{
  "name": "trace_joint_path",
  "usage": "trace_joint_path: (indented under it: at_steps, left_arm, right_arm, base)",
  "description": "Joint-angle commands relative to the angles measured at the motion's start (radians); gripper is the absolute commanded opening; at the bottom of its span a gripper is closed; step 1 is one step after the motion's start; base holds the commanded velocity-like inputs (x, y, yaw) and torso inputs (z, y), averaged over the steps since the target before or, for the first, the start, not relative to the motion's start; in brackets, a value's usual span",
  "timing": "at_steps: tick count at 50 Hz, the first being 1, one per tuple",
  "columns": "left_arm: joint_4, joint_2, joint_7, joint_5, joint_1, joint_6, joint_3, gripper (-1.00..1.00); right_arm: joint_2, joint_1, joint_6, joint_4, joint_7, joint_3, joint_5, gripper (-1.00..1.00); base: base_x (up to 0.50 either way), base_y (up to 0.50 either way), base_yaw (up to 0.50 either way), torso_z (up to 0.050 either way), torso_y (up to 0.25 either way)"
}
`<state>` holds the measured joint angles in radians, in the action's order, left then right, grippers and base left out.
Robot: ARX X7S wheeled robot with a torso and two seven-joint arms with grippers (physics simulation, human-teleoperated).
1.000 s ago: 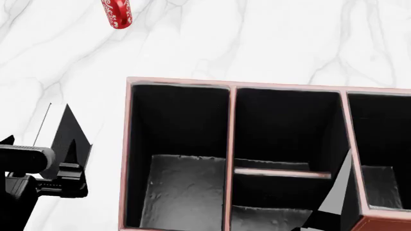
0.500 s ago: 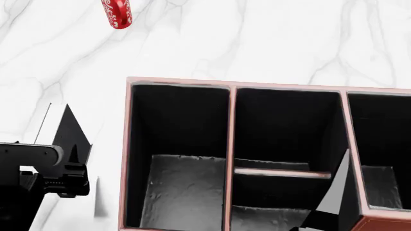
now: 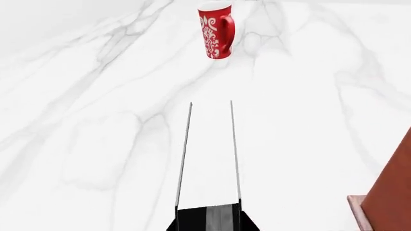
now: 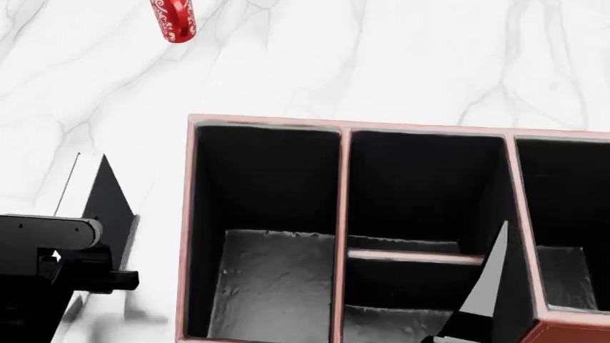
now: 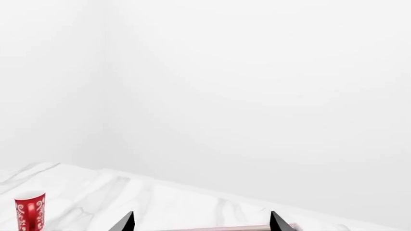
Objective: Pick up the book and place it in the left compartment of the caddy.
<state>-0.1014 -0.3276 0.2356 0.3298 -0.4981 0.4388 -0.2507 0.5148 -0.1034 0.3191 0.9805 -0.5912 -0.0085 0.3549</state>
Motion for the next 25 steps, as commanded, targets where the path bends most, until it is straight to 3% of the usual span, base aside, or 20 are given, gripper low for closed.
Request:
trace_joint_path:
  at_steps: [1, 9, 25]
  left_arm:
    - [0.004, 0.014, -0.039, 0.023, 0.002, -0.007, 0.032, -1.00]
    - [0.105, -0.009, -0.002, 0.026, 0.017, 0.043, 0.039, -1.00]
    - [0.661, -0.096, 0.147, 0.157, -0.037, 0.349, 0.151, -1.00]
  right_arm:
    - [-0.018, 0.002, -0.008, -0.010, 0.023, 0.017, -0.021, 1.00]
    - [-0.014, 0.003, -0.008, -0.010, 0.019, 0.015, -0.021, 1.00]
    - [-0.010, 0.009, -0.008, -0.013, 0.013, 0.006, -0.018, 1.00]
  base:
    - [0.00, 0.00, 0.00, 0.000, 0.000]
    - [0.00, 0.00, 0.00, 0.000, 0.000]
    - [0.00, 0.00, 0.00, 0.000, 0.001]
